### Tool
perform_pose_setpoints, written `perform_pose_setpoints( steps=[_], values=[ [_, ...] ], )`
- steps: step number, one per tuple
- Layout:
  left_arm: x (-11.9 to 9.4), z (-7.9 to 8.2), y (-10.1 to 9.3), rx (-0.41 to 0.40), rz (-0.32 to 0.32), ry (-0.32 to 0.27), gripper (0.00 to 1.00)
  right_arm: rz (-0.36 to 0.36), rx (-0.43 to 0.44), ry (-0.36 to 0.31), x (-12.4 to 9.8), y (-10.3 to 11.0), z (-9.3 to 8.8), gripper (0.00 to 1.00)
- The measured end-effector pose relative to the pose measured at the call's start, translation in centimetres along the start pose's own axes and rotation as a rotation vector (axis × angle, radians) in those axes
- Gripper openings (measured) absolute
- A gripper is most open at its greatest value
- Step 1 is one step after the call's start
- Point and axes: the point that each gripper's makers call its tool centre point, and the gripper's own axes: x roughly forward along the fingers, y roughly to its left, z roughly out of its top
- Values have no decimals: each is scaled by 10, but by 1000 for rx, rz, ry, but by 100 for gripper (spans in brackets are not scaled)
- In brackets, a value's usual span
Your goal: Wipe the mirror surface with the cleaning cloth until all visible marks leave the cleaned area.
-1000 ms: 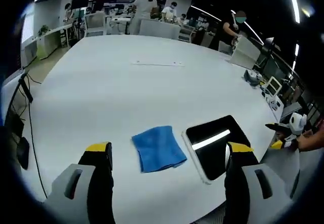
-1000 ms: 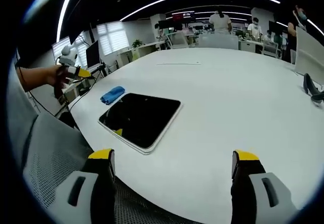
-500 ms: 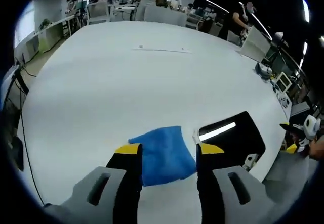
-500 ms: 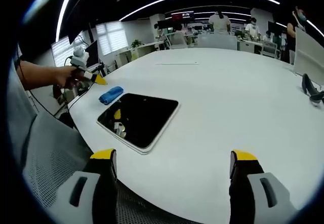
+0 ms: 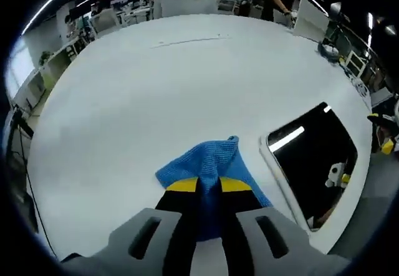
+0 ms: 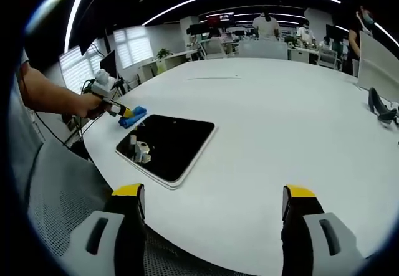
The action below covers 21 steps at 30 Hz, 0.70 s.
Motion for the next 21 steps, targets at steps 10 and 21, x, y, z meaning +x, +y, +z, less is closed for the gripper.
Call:
perform_pose_setpoints(
  steps=[10,21],
  values=[
    [3,2,1,34,-16,10,2,-6,11,3,0,-2,-1,89],
    [-4,9,-3,-91,-34,30,1,-10,27,-12,0,-2,2,89]
  ],
)
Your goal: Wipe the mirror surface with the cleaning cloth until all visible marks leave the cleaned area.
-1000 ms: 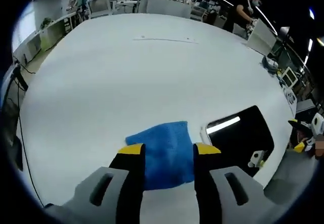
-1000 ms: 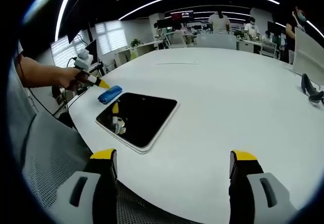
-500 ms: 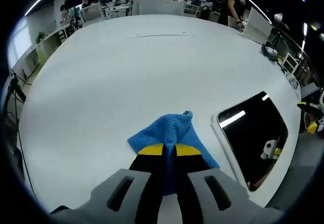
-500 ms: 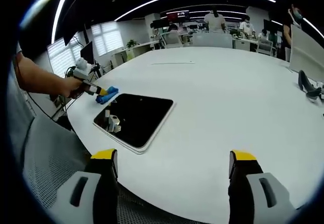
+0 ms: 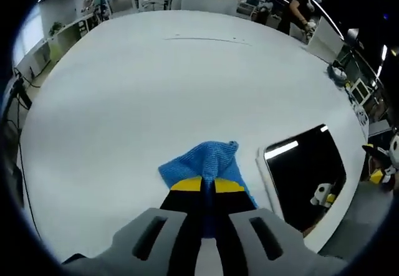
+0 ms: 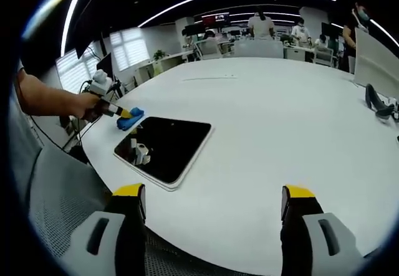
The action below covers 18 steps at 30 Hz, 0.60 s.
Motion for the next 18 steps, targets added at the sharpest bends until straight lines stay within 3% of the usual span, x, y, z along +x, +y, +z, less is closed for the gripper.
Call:
perform_pose_setpoints(
  steps=[3,7,9,18],
  values=[
    [-7,1,-7,-26,-17,0,1,3,1,-3,0,0,0,89],
    [-13,9,-19,-130,-54,-37,1,7,-4,-4,0,1,1,90],
    [-16,8,-23,-102,-52,-29,1,5,-3,-4,0,0,0,90],
    [-15,21,-55,-166,-117,-31,1,1,-1,-7,0,-1,1,91]
  ],
)
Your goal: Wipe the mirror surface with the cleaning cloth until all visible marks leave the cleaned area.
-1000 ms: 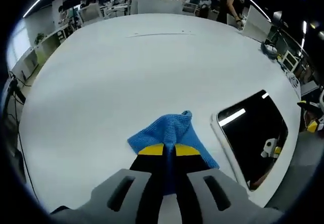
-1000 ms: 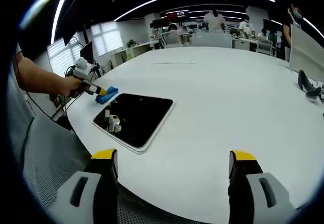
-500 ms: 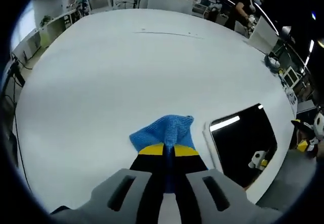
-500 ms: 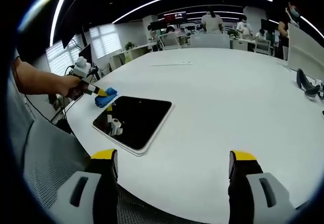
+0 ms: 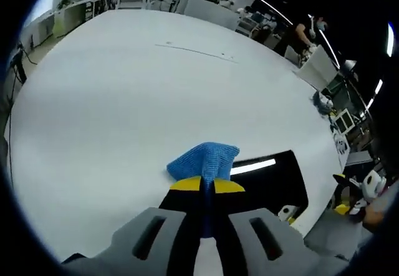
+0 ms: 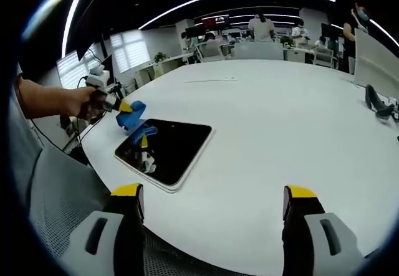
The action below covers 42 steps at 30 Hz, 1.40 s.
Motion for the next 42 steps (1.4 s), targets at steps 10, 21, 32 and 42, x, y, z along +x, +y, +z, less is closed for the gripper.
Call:
perform_pose_setpoints(
  steps=[10,21,32,42],
  values=[
    [20,7,-22,28,23,-8,1,-1,9,-7,-1,0,1,91],
    [38,-9,-27,-81,55,58,1,-4,12,-13,-1,-1,2,92],
    [47,-24,-25,-51,86,98,2,-2,9,-11,-1,-1,2,91],
    [49,-23,-32,13,103,78,1,-7,3,-2,-1,-1,0,90]
  ],
)
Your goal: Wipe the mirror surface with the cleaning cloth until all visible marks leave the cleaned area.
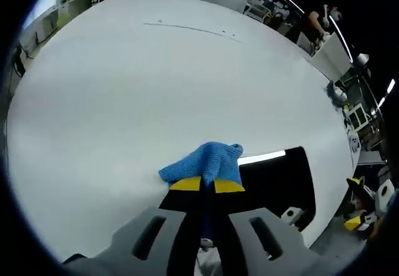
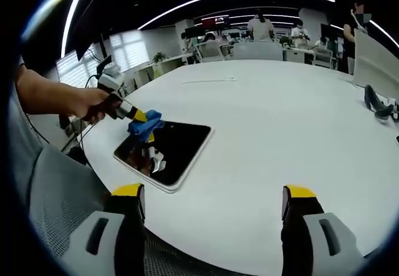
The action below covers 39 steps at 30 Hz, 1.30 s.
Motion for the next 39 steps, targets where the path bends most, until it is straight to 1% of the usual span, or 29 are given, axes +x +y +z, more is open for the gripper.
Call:
perform_pose_setpoints(
  steps=[3,5,9,11,13,14,15,18,24,28,33,39],
  values=[
    [2,-1,-8,-7,-8,2,0,1,-3,4,0,0,-1,90],
    [4,-1,-10,4,-1,5,0,1,-5,6,0,0,-1,90],
    [8,2,-15,-2,1,9,0,0,-4,3,0,0,0,90],
    [11,3,-16,-22,1,14,1,2,-4,2,0,0,0,90],
    [11,2,-15,-68,4,16,1,6,-12,3,1,0,-1,92],
    [11,2,-19,-98,-5,10,1,20,-17,1,2,2,-1,93],
    [11,2,-19,-102,-5,8,1,27,-20,3,2,3,-2,94],
    [14,1,-24,-91,-3,1,1,43,-38,1,2,7,-1,95],
    [17,2,-36,-96,-8,3,1,64,-72,-4,2,11,0,97],
    [20,2,-43,-90,-8,1,1,71,-91,-24,2,13,3,98],
    [24,3,-52,-88,-13,2,1,74,-94,-30,2,13,4,98],
    [27,4,-61,-82,-3,0,1,70,-94,-17,3,13,2,98]
  ],
)
